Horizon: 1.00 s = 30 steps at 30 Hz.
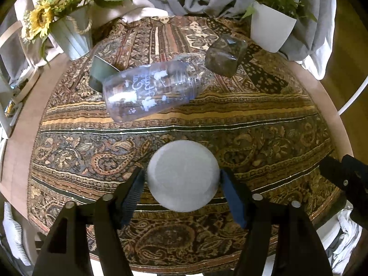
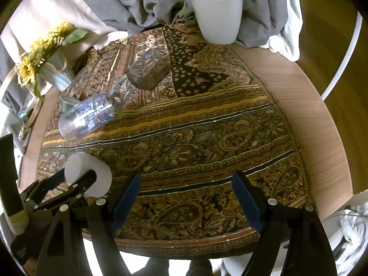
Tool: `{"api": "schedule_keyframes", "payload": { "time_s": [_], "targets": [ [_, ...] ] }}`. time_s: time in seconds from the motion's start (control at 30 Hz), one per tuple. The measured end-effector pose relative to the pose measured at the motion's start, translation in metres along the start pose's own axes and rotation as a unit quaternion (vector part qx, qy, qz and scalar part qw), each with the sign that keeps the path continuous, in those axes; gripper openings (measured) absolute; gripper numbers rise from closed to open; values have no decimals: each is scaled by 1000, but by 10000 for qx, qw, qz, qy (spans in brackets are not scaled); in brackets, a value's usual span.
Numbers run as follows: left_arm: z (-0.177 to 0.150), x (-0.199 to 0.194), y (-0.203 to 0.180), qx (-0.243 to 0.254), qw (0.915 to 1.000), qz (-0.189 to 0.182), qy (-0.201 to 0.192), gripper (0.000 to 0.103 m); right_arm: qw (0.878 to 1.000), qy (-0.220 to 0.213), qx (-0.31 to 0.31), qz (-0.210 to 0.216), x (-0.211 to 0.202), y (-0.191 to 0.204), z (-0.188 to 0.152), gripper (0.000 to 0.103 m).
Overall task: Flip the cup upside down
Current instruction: 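Rotate the white cup with the left gripper so its opening faces down, then lower the white cup onto the rug and open the left gripper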
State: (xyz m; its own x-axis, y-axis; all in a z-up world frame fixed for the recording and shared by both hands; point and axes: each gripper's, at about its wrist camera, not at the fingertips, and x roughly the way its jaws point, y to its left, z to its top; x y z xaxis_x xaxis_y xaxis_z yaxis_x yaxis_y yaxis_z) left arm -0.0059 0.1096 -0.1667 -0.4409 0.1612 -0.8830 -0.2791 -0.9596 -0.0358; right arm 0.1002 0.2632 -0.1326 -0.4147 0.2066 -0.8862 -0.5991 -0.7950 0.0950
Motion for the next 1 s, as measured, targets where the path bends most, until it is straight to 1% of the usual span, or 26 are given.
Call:
{"api": "schedule_keyframes", "payload": {
  "time_s": [0.03, 0.1, 0.13, 0.23, 0.3, 0.43, 0.53, 0.6, 0.77, 0.83, 1.0],
  "targets": [
    [0, -2, 1, -6, 10000, 3, -35, 79, 10000, -7, -10, -11, -1, 1, 0, 81],
    [1, -9, 3, -28, 9999, 9, -146, 82, 10000, -37, -13, -27, -4, 3, 0, 81],
    [2, -13, 4, -41, 9997, 18, -222, 87, 10000, -58, -13, -48, -6, 4, 0, 81],
    [5, -35, 7, -91, 9990, 72, -430, 91, 9999, -152, -29, -21, -15, 7, 2, 81],
    [7, -52, 11, -145, 9979, 108, -625, 96, 9995, -303, -35, 28, -26, 10, 4, 82],
    [10, -87, 21, -267, 9938, 336, -1030, 103, 9975, -683, -89, 156, -53, 20, 6, 85],
    [11, -112, 37, -491, 9899, 448, -1251, 103, 9951, -961, -115, 226, -73, 29, 7, 89],
    [11, -125, 48, -669, 9876, 481, -1334, 103, 9925, -1185, -131, 273, -87, 38, 7, 92],
    [8, -149, 71, -875, 9830, 600, -1499, 103, 9865, -1563, -222, 428, -111, 61, 6, 94],
    [6, -156, 79, -934, 9812, 674, -1550, 103, 9851, -1643, -281, 422, -117, 69, 4, 95],
    [3, -167, 96, -1042, 9796, 705, -1568, 103, 9828, -1749, -384, 444, -128, 87, -1, 95]
  ]
}}
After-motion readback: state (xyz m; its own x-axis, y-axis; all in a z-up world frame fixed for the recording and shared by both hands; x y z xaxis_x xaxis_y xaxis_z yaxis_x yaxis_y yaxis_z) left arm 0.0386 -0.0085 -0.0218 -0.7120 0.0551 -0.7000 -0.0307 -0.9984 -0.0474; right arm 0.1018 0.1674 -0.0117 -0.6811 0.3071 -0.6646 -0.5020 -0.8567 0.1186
